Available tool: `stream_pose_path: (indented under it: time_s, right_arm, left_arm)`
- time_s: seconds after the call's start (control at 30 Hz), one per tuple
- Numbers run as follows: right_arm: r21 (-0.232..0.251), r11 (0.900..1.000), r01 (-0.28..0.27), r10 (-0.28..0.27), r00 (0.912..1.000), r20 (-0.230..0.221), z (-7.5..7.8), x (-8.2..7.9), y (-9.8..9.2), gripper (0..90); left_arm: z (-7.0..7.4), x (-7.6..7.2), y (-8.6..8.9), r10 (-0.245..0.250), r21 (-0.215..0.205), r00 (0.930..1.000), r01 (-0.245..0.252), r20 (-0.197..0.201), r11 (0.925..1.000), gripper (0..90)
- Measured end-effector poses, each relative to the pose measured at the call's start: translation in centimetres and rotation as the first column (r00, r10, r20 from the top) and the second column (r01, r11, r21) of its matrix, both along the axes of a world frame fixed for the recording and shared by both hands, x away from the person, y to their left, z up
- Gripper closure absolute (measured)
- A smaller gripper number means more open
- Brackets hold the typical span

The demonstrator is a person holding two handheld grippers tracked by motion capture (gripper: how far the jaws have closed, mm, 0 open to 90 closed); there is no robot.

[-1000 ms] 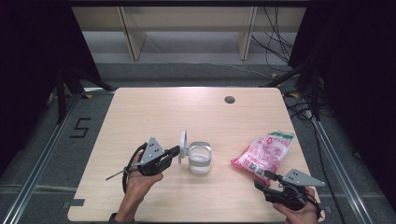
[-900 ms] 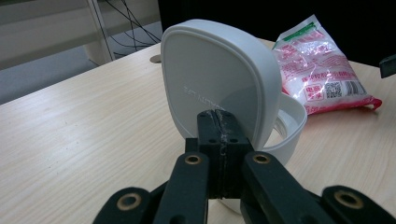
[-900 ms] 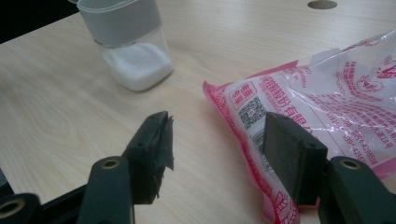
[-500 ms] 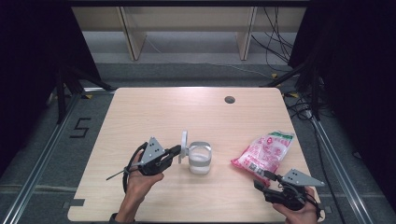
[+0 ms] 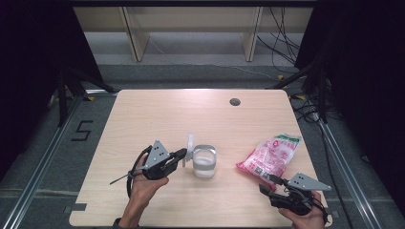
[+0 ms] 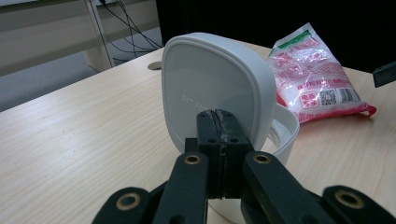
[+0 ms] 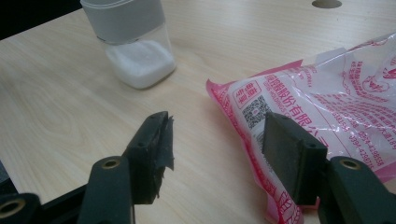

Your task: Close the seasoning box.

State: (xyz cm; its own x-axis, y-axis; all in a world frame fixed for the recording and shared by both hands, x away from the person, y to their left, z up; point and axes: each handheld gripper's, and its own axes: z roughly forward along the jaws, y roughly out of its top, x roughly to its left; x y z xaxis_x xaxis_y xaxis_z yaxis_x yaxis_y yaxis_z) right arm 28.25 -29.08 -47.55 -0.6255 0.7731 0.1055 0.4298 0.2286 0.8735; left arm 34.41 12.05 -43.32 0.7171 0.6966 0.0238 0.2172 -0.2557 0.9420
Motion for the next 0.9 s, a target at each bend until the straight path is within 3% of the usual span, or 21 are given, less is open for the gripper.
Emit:
stream_pose_path:
  time_s: [0.33, 0.53, 0.6, 0.63, 0.7, 0.77, 0.83, 0.9]
  right_arm:
    - [0.002, 1.0, -0.007, 0.007, 0.9998, -0.016, 0.0, -0.1, 0.0, 42.4]
    - [0.009, 1.0, -0.003, 0.003, 0.9998, -0.019, 0.0, -0.1, 0.0, 42.5]
    - [-0.009, 1.0, -0.005, 0.005, 0.9999, 0.009, 0.0, 0.1, 0.0, 42.4]
    - [0.0, 1.0, -0.004, 0.004, 0.9999, -0.017, 0.0, -0.1, 0.1, 42.4]
    - [-0.006, 1.0, -0.006, 0.006, 0.9999, 0.009, 0.0, 0.0, 0.0, 42.4]
    - [0.01, 1.0, -0.001, 0.001, 1.0, -0.008, -0.1, 0.0, 0.1, 42.3]
    - [-0.002, 1.0, -0.004, 0.004, 0.9999, 0.016, -0.1, 0.1, 0.0, 42.2]
    - [0.005, 1.0, 0.0, 0.0, 1.0, -0.004, -0.1, 0.0, 0.1, 42.0]
  left_arm:
    - [0.0, -0.4, -1.2, -0.048, -0.012, 0.9988, 0.048, -0.001, 0.9988, 86.4]
    - [0.3, -0.6, -1.0, -0.07, -0.03, 0.9973, 0.069, -0.021, 0.9972, 78.3]
    - [0.3, -0.6, -0.8, -0.076, -0.029, 0.9969, 0.075, -0.019, 0.9967, 75.5]
    - [0.3, -0.7, -0.7, -0.076, -0.034, 0.9968, 0.075, -0.026, 0.9966, 74.5]
    - [0.3, -0.7, -0.6, -0.092, -0.044, 0.9956, 0.091, -0.018, 0.9949, 72.5]
    - [0.4, -0.8, -0.6, -0.103, -0.057, 0.9945, 0.102, -0.017, 0.9931, 69.8]
    - [0.4, -0.9, -0.6, -0.106, -0.053, 0.9943, 0.105, -0.013, 0.993, 66.2]
    - [0.4, -1.0, -0.8, -0.107, -0.06, 0.994, 0.105, -0.026, 0.9927, 61.6]
